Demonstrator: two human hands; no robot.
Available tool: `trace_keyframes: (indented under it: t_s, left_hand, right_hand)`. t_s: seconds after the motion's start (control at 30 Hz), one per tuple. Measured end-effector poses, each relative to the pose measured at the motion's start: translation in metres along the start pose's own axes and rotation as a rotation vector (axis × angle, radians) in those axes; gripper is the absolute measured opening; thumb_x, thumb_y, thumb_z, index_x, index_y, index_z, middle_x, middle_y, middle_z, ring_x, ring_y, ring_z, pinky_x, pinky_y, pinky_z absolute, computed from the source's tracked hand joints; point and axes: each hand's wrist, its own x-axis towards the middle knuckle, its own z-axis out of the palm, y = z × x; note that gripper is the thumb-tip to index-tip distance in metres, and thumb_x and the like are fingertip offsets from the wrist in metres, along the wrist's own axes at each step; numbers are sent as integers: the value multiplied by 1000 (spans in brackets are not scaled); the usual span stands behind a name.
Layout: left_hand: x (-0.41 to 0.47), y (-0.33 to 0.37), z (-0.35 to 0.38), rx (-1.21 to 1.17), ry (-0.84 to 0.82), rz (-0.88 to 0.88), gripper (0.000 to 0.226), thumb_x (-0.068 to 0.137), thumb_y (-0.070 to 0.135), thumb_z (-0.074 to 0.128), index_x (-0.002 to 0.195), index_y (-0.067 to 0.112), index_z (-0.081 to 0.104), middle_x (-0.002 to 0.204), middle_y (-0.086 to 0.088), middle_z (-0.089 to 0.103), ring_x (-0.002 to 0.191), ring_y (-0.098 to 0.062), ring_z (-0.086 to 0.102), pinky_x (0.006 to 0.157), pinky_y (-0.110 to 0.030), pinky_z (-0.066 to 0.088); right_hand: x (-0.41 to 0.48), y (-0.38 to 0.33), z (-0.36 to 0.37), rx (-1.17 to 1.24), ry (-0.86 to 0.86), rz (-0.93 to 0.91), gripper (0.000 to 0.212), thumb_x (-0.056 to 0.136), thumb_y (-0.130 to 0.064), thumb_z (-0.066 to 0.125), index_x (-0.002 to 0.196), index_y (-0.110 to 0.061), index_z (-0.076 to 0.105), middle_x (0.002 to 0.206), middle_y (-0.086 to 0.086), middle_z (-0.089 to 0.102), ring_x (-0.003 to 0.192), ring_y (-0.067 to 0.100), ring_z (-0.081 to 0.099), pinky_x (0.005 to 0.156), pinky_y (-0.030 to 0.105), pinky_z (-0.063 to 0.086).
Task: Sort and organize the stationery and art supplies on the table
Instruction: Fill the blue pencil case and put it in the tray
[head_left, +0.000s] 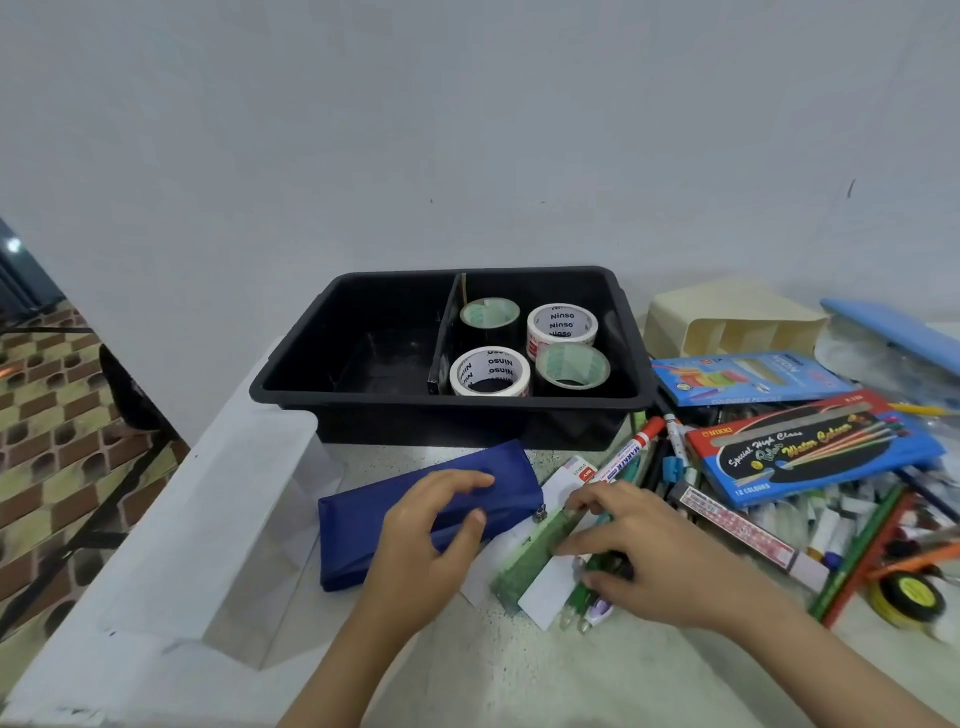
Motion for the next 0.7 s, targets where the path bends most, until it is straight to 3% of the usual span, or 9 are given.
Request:
trace_keyframes:
  t_s: [0.17,0.3,0.47,0.6,0.7]
  left_hand:
    - [1,-7,11,-131,-79,-201,38,87,1,60,109,33,61,106,22,65,105,3,58,88,-10,44]
    - [-1,-13,16,-147,-143,-315,39,88,2,60,108,35,59,107,15,66,104,6,57,85,-8,43]
    - [0,-15,15,-193,-105,-317,38,88,-1,59,109,31,61,103,11,69,103,0,61,84,-12,46]
    - [-1,-10,13,-303,-42,-293,36,87,-8,56,106,22,60,105,6,69,105,-8,62,85,-13,46]
    - [1,-2,11,-447,-34,-295,38,87,1,58,106,34,55,112,2,67,110,-13,60,90,-21,47]
  right_hand:
    - [-1,-8,2,-26,-93,-4,46,88,-43,53,133,-48,45,148,-12,25,135,7,20,111,26,14]
    - [3,-12,-3,13,-68,-23,32,84,-35,60,116,-41,58,138,-13,33,130,6,25,106,22,17]
    - [11,-12,-3,58,6,-75,12,80,-27,64,88,-32,59,107,-18,48,106,3,40,97,25,27]
    - [17,-9,-11,145,186,-86,13,84,-25,61,86,-35,52,88,-20,57,89,-2,49,88,25,33]
    - [22,-13,-22,302,473,-48,26,87,-18,62,98,-38,50,91,-19,60,85,1,56,81,17,40]
